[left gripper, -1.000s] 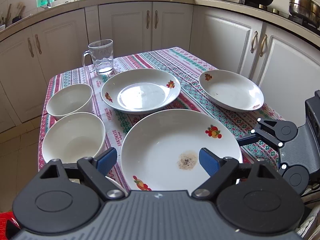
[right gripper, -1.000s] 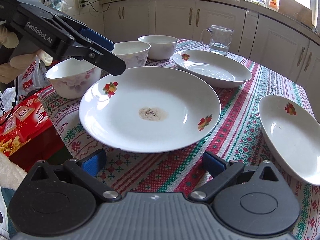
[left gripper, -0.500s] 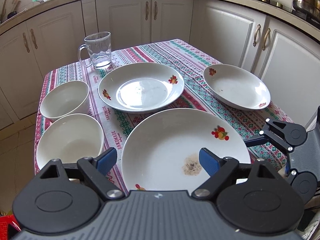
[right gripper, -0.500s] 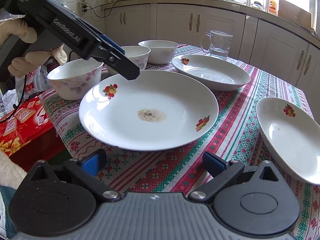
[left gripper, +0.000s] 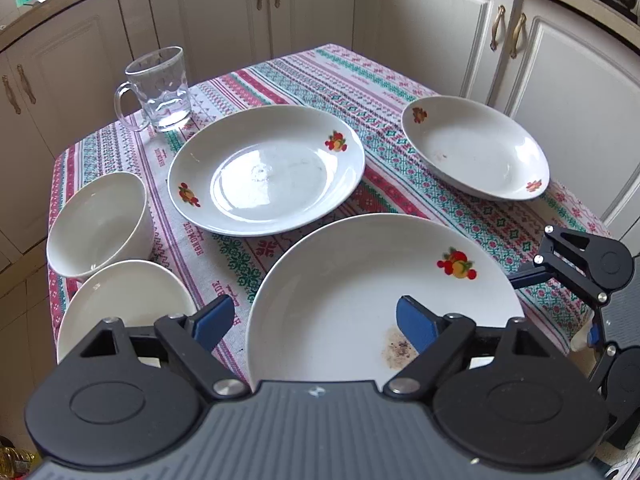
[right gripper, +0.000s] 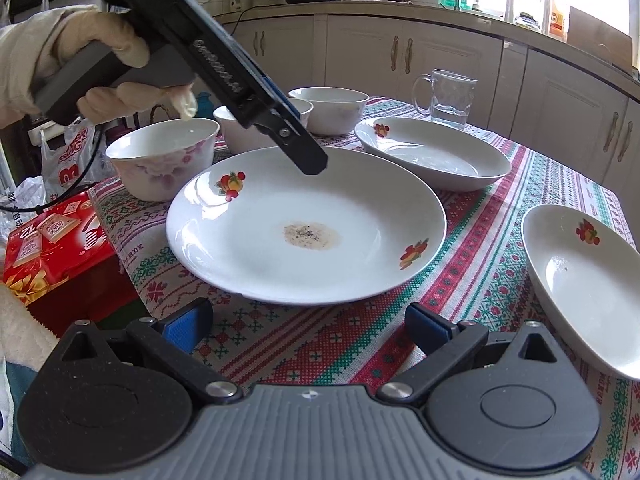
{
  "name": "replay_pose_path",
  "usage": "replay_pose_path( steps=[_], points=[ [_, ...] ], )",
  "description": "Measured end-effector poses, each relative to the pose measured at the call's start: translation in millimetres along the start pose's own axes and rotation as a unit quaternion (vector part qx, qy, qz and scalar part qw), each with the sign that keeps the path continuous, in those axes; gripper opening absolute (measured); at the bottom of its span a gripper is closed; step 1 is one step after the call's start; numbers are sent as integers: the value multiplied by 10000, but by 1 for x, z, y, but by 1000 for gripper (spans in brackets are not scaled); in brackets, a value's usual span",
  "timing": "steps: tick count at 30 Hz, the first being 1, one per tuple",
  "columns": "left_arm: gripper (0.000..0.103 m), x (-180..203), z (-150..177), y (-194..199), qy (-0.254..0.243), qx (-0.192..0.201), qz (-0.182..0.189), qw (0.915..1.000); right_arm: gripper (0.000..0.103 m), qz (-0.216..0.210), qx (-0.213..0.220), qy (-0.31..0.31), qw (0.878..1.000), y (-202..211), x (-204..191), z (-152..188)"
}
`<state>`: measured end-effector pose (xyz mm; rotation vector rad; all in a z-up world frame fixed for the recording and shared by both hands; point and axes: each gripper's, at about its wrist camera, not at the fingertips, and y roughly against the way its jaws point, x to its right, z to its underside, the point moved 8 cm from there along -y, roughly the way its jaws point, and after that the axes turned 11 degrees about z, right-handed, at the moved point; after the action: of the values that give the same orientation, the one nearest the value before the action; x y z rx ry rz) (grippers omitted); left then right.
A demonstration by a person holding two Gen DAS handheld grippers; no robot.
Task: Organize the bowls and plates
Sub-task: 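Carry the stained plate with the left gripper toward the other flowered plate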
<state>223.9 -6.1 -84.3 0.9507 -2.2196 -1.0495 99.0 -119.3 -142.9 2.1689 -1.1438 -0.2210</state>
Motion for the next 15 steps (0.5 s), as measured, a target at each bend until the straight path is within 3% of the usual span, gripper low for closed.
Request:
replay_pose_path(
  steps=[12, 15],
  points=[
    [78, -11, -2, -23, -4, -914, 274, 9954, 103, -11, 132, 37, 9999, -3, -5, -3],
    [71, -14, 0, -28, 60, -1156, 369, 9926, 103, 36, 151, 6, 9999, -3, -5, -3]
  ],
)
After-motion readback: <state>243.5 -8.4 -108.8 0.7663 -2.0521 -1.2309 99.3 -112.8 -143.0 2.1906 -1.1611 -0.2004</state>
